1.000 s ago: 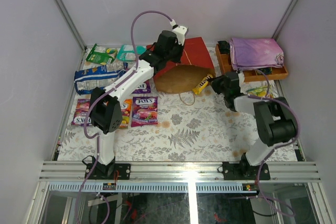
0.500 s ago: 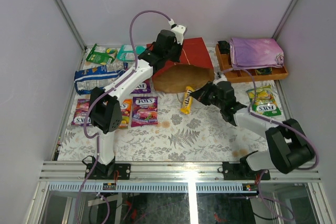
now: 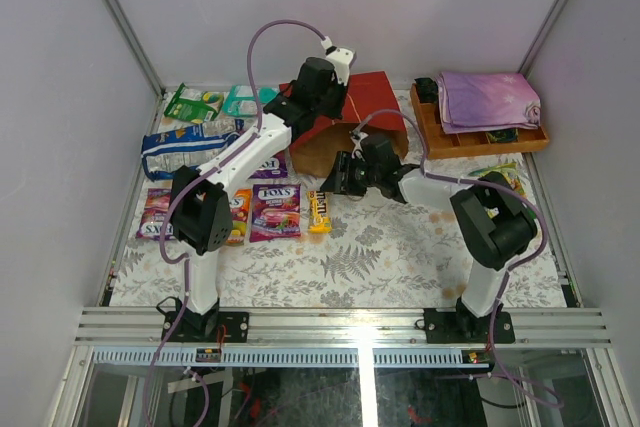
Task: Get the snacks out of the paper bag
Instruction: Place the snack at the center of the board.
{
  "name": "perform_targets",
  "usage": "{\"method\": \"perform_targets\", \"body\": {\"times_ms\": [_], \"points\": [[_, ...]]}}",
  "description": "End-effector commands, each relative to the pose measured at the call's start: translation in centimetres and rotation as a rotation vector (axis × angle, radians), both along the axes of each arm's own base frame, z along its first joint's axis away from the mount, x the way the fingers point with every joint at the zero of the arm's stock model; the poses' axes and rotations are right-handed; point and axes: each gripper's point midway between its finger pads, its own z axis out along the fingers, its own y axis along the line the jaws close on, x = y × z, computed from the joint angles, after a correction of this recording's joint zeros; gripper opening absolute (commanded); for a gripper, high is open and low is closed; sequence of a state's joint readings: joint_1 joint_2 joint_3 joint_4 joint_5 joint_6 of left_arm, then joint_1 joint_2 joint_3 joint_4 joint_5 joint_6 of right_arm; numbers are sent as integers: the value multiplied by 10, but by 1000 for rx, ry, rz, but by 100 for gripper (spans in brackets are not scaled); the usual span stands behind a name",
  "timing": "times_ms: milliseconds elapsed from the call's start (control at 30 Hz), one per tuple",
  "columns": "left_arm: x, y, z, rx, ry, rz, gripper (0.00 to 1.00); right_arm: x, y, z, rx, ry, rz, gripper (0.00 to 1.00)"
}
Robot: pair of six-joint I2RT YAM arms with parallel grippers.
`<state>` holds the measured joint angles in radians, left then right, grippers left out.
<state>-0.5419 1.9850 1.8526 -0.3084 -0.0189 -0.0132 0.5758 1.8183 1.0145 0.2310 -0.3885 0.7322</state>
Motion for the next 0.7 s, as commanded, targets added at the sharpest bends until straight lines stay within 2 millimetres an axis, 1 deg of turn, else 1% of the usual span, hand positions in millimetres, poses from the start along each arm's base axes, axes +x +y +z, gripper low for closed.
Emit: {"method": "perform_targets", "body": {"times_ms": [0, 67, 100, 133, 167, 200, 233, 267, 367, 467, 600, 633, 667], "points": [[6, 8, 1, 8, -19, 21, 0, 18, -8, 34, -116, -169, 1, 59], [6, 8, 2, 5, -20, 19, 0, 23, -14, 37, -155, -213, -35, 59], [6, 8, 2, 6, -20, 18, 0, 25, -16, 39, -161, -236, -48, 57], [6, 8, 3, 5, -23, 19, 0, 26, -15, 43, -144, -256, -49, 50], [6, 8, 3, 4, -23, 17, 0, 26, -11, 46, -109, -272, -47, 37], [6, 8, 4, 2, -25, 17, 0, 25, -4, 50, -60, -285, -35, 16], [6, 8, 4, 3, -24, 17, 0, 23, 4, 54, -6, -290, -16, 3], [6, 9, 5, 2, -26, 18, 0, 20, 13, 55, 47, -280, 9, 0], [5, 10, 4, 3, -23, 19, 0, 15, 38, 56, 215, -232, 66, 0], [4, 13, 3, 4, -21, 22, 0, 13, 58, 54, 365, -179, 98, 0], [3, 17, 1, 5, -18, 26, 0, 19, 70, 37, 495, -103, 100, 0], [3, 19, 2, 5, -19, 27, 0, 22, 72, 33, 512, -97, 97, 0], [3, 20, 2, 4, -19, 28, 0, 23, 73, 24, 512, -76, 93, 0]]}}
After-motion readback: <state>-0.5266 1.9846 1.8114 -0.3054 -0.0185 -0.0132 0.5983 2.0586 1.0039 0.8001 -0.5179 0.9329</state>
